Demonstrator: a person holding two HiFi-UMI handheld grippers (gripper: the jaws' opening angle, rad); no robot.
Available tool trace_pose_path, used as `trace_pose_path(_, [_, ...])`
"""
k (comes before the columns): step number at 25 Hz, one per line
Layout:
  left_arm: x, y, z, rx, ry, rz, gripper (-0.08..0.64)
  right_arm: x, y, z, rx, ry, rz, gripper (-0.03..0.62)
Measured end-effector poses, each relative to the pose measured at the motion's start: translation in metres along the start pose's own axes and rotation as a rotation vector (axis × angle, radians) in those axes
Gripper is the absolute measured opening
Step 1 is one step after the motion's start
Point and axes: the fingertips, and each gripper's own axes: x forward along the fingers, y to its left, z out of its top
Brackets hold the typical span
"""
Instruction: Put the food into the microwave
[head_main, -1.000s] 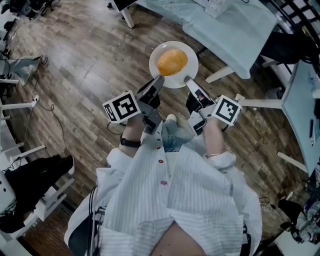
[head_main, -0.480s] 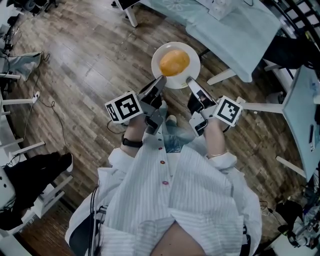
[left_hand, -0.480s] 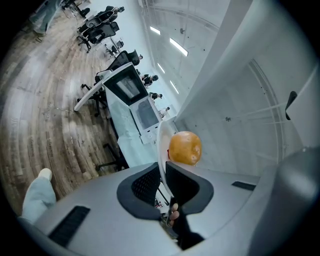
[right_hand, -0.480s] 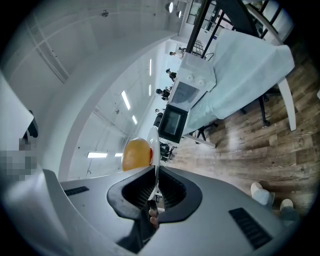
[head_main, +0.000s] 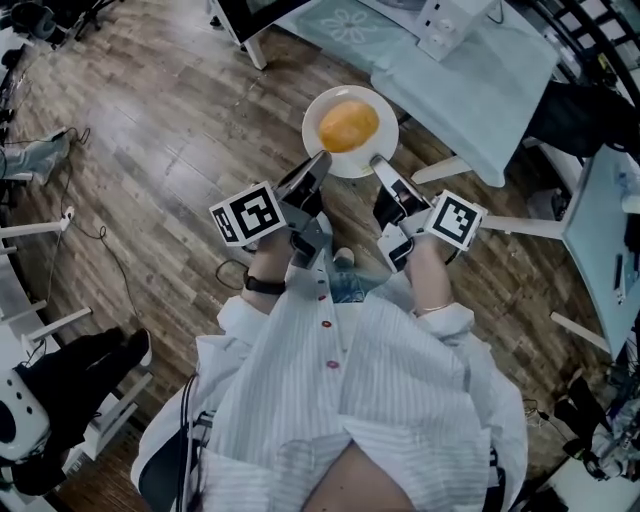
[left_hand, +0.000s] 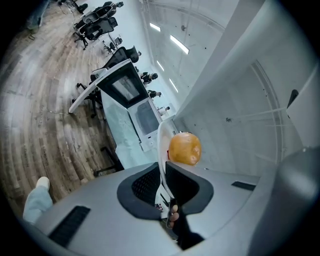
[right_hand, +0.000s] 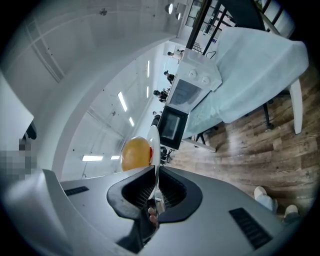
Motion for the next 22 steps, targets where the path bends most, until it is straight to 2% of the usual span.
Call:
trace_pose_path(8, [0.028,0.028,0.070,0.003,0.029,0.004,0.041,0.072,-0.003,0.031,-0.003,-0.015,-0.014,0.041])
trace_pose_path(22, [0.067,0.064,0.145,0.020,0.119,-0.039,0.041,0.150,-0.010,0.064,0.016,-0.108,-0.043,0.041])
